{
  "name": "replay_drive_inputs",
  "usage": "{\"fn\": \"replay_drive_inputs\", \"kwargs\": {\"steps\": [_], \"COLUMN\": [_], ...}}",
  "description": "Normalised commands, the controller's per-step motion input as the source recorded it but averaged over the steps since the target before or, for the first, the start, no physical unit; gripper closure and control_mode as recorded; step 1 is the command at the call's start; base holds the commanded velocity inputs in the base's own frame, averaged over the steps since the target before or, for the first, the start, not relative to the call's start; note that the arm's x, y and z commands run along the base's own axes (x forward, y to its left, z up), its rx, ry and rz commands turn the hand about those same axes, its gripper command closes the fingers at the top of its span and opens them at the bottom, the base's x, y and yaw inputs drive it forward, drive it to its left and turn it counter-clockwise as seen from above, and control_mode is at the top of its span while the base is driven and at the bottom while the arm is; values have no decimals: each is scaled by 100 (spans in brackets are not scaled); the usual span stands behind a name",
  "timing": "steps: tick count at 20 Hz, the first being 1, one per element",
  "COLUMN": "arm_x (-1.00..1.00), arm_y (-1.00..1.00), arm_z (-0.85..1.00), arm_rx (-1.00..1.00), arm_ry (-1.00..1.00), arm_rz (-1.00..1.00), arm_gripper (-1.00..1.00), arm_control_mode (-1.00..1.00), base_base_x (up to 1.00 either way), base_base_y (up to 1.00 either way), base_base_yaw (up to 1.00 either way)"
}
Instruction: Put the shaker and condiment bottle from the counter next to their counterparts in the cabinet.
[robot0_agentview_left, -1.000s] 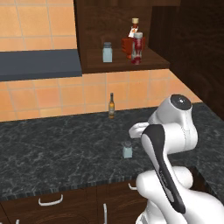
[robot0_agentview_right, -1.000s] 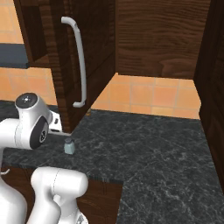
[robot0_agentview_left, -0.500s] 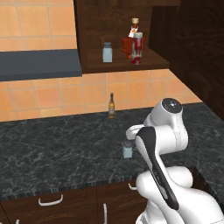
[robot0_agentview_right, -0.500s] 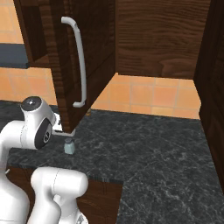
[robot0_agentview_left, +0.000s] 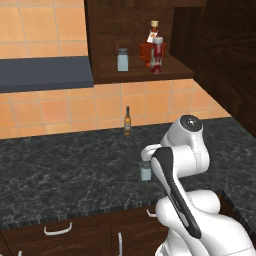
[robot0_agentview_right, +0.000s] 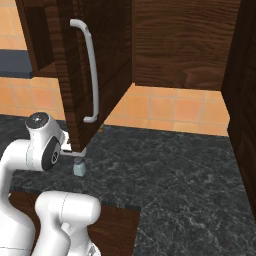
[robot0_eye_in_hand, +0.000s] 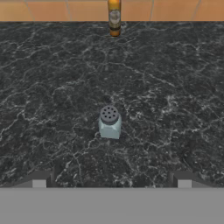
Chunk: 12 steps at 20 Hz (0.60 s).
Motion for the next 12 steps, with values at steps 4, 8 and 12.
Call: {"fn": "replay_drive_inputs", "kwargs": {"steps": [4, 8, 12], "arm_x": [3, 18, 30], "arm_y": [5, 2, 0], "arm_z": [-24, -23, -19], "arm_rx": [0, 0, 0], "arm_ry": [0, 0, 0], "arm_rz": [0, 0, 0], "arm_gripper": [-100, -100, -100], "arm_control_mode": [-100, -100, -100], "base_base_x": [0, 0, 0], "base_base_y": [0, 0, 0], "base_base_yaw": [0, 0, 0]}}
